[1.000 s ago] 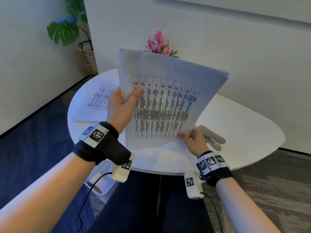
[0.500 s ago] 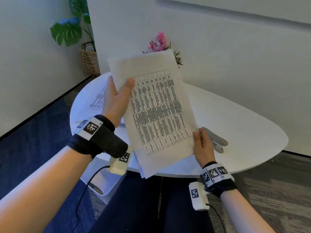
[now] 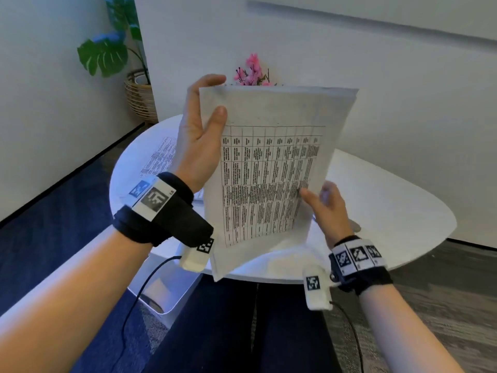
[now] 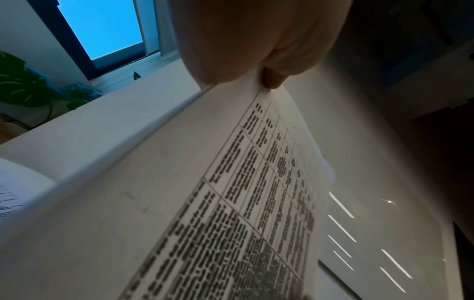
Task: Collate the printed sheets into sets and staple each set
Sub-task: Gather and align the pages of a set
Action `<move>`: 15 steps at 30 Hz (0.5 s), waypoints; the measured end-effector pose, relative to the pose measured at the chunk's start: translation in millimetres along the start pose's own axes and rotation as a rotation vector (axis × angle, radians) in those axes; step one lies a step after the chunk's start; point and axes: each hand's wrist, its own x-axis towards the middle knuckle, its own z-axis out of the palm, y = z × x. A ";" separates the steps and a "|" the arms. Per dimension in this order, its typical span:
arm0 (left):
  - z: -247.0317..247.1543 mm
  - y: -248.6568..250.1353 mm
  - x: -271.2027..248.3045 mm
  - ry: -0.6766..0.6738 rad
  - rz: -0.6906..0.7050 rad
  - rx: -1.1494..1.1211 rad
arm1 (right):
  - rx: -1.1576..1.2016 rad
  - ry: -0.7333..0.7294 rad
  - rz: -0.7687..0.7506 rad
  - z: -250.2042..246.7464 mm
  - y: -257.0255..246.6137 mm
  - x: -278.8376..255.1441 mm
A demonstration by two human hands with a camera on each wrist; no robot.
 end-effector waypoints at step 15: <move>2.3 10.1 10.0 0.053 0.182 0.109 | 0.223 -0.019 -0.139 12.5 -54.5 5.2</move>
